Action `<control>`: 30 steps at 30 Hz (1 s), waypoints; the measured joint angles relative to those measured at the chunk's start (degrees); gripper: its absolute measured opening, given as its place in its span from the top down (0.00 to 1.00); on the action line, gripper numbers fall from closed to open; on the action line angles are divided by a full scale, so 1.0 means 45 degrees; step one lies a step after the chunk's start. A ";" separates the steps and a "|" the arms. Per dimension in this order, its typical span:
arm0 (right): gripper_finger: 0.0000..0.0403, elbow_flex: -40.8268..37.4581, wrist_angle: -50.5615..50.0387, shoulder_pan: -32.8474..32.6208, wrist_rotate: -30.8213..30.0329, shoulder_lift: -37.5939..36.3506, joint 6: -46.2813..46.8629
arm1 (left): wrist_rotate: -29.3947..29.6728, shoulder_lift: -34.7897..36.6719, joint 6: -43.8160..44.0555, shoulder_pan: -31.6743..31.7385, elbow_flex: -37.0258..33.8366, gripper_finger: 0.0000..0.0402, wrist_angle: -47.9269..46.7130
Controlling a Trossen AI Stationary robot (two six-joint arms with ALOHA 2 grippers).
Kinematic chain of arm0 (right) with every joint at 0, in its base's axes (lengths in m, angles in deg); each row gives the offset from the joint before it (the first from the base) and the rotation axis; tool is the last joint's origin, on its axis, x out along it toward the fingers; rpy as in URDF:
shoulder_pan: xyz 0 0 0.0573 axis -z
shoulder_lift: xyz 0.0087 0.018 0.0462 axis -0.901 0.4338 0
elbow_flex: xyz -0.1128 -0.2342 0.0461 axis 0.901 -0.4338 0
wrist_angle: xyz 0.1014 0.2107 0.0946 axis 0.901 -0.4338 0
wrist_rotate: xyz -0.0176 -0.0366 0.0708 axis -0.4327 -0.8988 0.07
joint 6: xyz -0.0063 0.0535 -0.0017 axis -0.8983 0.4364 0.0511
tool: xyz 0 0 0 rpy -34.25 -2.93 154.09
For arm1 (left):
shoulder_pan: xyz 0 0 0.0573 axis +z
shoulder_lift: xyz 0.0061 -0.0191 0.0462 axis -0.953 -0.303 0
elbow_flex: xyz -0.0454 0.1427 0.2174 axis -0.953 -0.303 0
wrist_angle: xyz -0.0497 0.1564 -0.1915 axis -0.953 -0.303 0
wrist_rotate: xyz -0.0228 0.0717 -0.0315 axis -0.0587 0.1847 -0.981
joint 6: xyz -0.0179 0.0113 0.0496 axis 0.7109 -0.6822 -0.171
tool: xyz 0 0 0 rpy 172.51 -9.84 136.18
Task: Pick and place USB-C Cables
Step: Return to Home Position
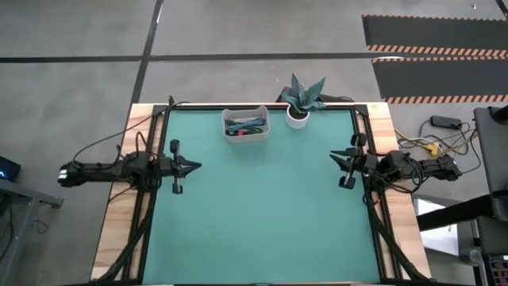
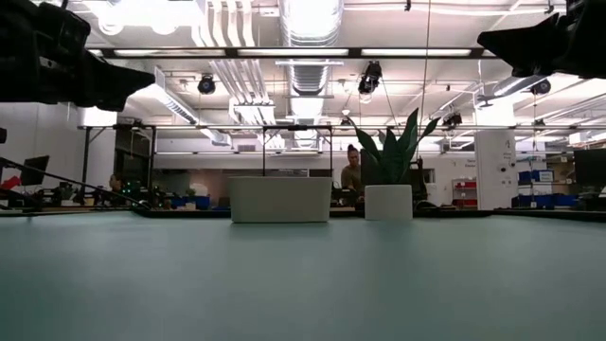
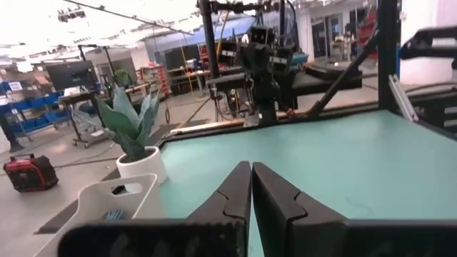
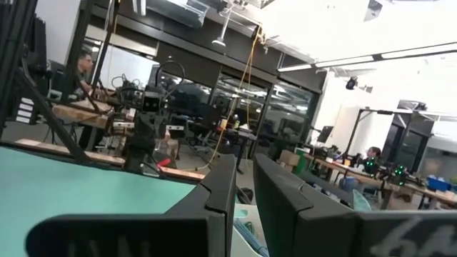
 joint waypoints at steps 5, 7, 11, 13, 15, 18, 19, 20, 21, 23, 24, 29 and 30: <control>0.89 0.0000 0.0000 0.0000 0.0002 0.0000 -0.0002 | 0.0000 -0.0338 -0.0007 0.0000 -0.0010 1.00 -0.0009; 0.89 0.0000 0.0000 0.0000 0.0002 0.0000 -0.0002 | 0.0005 -0.0466 -0.0007 0.0000 -0.0015 1.00 -0.0009; 0.89 0.0000 -0.0005 0.0000 0.0002 0.0000 -0.0002 | 0.0005 -0.0729 -0.0002 0.0000 -0.0019 1.00 -0.0009; 0.89 0.0000 -0.0005 0.0000 0.0002 0.0000 -0.0002 | 0.0010 -0.0863 -0.0002 0.0000 -0.0019 1.00 -0.0008; 0.89 0.0000 -0.0005 0.0000 0.0002 0.0000 -0.0002 | 0.0010 -0.0986 -0.0002 0.0000 -0.0019 1.00 -0.0005; 0.89 -0.0005 -0.0005 0.0000 0.0002 0.0000 -0.0002 | 0.0010 -0.1157 -0.0002 0.0000 -0.0024 1.00 -0.0005; 0.89 -0.0005 -0.0003 0.0000 0.0002 0.0000 -0.0002 | 0.0010 -0.1215 -0.0002 0.0000 -0.0029 1.00 -0.0004; 0.89 -0.0005 -0.0005 0.0000 0.0002 0.0000 -0.0002 | 0.0013 -0.1273 -0.0002 0.0000 -0.0029 1.00 -0.0010; 0.89 -0.0005 -0.0005 0.0000 0.0002 0.0000 -0.0002 | 0.0011 -0.1320 -0.0002 0.0000 -0.0029 1.00 -0.0010; 0.89 -0.0005 -0.0005 0.0000 0.0002 0.0000 -0.0002 | 0.0015 -0.1436 -0.0002 0.0000 -0.0029 1.00 -0.0001; 0.89 -0.0005 -0.0005 0.0000 0.0002 0.0000 -0.0002 | 0.0015 -0.1480 -0.0002 0.0000 -0.0029 1.00 -0.0014; 0.89 -0.0005 -0.0005 0.0000 0.0002 0.0000 -0.0002 | 0.0015 -0.1725 -0.0002 0.0000 -0.0034 1.00 -0.0009; 0.89 -0.0005 -0.0005 0.0000 0.0002 0.0000 -0.0002 | 0.0015 -0.1772 -0.0002 0.0000 -0.0034 1.00 -0.0001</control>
